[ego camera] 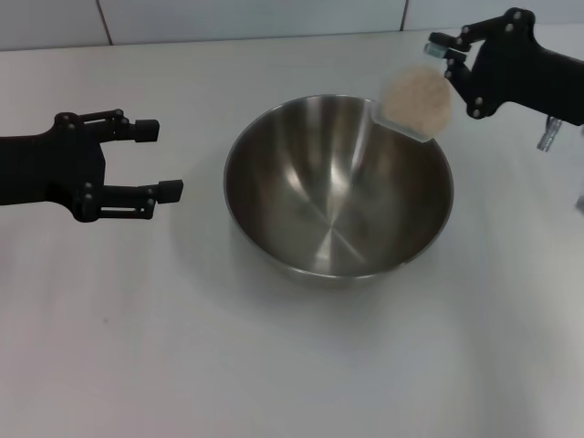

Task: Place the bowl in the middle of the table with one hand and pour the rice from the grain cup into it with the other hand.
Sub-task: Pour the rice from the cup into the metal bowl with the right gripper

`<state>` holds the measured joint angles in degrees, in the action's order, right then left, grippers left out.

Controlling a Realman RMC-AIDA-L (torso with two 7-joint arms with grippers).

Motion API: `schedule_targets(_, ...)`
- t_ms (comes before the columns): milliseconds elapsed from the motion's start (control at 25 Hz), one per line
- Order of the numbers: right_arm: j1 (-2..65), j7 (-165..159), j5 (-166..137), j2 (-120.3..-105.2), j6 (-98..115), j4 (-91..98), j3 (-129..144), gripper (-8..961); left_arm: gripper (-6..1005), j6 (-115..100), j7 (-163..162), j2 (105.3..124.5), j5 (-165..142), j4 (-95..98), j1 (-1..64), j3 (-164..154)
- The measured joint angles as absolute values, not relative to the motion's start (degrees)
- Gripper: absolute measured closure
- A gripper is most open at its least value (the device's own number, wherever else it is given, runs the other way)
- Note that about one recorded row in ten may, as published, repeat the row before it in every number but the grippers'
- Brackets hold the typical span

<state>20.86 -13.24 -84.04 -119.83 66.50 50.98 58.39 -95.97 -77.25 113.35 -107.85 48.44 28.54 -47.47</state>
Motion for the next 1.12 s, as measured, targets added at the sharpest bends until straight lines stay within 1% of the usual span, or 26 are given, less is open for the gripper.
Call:
schedule_targets(120,19.6,-1.4,-76.1,-119.83,66.4,51.0,62.7,936,157,-95.9,-77.3,113.39,-107.9,48.5,28.6,-46.6)
schedule_targets(560,17.6,9.4,-73.1,-119.76,64.1,52.9,68.7,936,157,-95.9,-78.1,113.48,-107.9,49.0,28.8,-46.4)
schedule_targets(920,11.6,20.4,-72.5,-119.76,54.3,63.1,80.2,936,157,-95.3,-78.7,113.58,-107.7,49.5,29.2,-46.4)
schedule_targets(1120,9.9,25.4,-72.5,-119.75,53.8,66.2,81.8,937,157,-94.8,-78.8,114.35,-107.7,50.5,29.3,-46.4)
